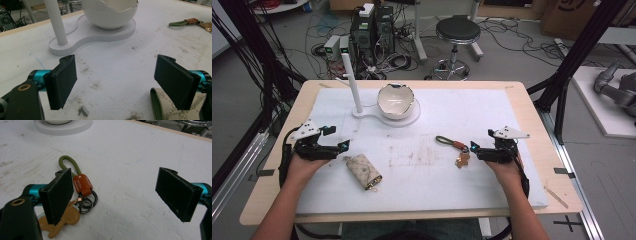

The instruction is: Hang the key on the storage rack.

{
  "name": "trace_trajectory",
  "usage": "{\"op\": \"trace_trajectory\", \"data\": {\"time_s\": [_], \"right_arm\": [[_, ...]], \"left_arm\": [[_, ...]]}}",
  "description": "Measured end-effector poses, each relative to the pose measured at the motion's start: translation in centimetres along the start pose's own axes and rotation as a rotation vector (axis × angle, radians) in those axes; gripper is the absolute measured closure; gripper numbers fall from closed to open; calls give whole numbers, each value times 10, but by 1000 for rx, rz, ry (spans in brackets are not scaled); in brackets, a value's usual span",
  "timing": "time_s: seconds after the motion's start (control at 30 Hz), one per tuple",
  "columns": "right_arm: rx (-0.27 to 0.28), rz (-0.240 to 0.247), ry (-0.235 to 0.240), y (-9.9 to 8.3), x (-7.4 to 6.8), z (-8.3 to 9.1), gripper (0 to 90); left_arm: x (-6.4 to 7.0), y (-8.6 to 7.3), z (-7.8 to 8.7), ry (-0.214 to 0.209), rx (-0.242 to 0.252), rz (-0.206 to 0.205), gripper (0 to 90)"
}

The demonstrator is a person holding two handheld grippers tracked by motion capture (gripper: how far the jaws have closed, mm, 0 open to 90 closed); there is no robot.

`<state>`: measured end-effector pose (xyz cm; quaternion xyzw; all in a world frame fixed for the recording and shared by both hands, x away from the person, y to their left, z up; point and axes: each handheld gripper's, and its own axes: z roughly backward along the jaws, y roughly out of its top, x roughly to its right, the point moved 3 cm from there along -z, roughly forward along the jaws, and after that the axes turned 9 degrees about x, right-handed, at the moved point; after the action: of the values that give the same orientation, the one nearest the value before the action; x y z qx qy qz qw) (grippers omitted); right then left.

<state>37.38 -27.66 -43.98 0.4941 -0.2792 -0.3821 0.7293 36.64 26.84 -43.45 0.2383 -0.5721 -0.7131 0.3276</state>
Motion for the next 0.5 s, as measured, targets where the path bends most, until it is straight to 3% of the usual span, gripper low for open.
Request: {"op": "trace_trajectory", "data": {"time_s": [0.5], "right_arm": [[-12,5,29,1,-5,-10,151]], "left_arm": [[3,-2,2,1,-14,-6,182]]}}
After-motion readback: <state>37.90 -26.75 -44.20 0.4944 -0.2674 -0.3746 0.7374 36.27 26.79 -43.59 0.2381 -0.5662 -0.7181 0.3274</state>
